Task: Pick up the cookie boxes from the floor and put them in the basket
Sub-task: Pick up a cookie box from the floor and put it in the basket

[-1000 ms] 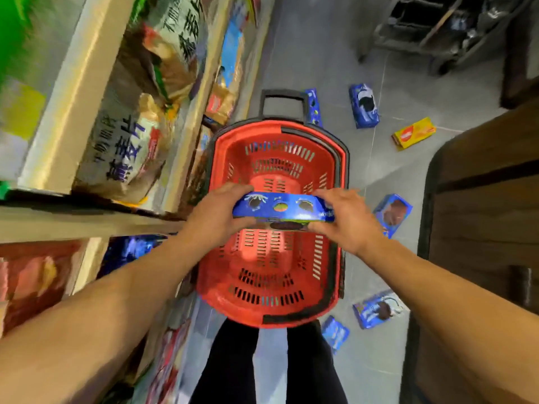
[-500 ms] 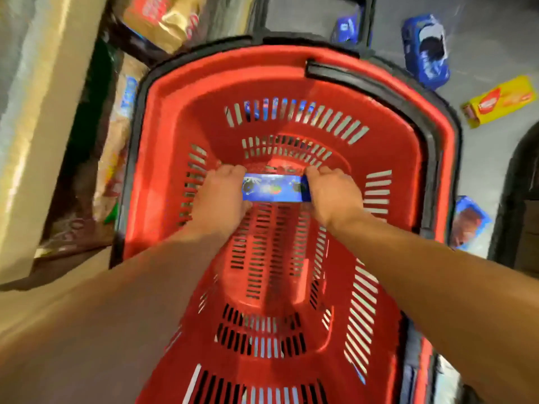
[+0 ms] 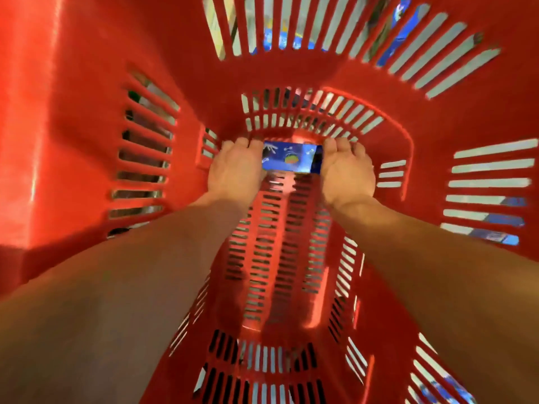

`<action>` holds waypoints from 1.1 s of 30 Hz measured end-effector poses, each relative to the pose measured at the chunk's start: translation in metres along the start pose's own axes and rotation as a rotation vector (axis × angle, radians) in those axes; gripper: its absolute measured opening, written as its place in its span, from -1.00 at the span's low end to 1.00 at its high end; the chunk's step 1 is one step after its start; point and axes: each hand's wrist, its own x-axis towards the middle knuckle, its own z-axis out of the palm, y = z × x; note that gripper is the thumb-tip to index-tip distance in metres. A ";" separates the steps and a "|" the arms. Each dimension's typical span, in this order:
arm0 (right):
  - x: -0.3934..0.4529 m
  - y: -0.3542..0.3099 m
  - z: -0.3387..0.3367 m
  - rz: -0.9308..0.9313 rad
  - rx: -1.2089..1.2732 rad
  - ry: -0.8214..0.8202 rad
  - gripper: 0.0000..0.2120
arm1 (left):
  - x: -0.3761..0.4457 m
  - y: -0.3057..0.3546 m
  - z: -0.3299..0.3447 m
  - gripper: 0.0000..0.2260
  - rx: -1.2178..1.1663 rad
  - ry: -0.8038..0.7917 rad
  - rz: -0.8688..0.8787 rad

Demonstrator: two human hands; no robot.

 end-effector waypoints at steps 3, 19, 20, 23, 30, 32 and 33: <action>-0.014 0.002 0.000 0.018 0.063 -0.027 -0.44 | -0.009 0.002 -0.007 -0.54 -0.047 0.000 0.029; -0.352 0.017 -0.260 0.029 0.374 -0.012 -0.31 | -0.247 0.064 -0.307 -0.57 -0.097 -0.045 0.435; -0.378 0.023 -0.274 0.064 0.396 -0.009 -0.33 | -0.267 0.070 -0.325 -0.55 -0.086 -0.056 0.458; -0.440 0.038 -0.299 0.132 0.440 0.016 -0.38 | -0.319 0.091 -0.368 -0.50 -0.094 -0.094 0.517; -0.589 0.051 -0.310 0.237 0.523 0.104 -0.35 | -0.445 0.146 -0.413 -0.48 -0.104 -0.056 0.684; -0.630 0.054 -0.296 0.251 0.558 0.152 -0.37 | -0.481 0.156 -0.411 -0.48 -0.104 -0.065 0.748; -0.649 0.056 -0.288 0.258 0.575 0.178 -0.36 | -0.497 0.160 -0.407 -0.45 -0.111 -0.053 0.785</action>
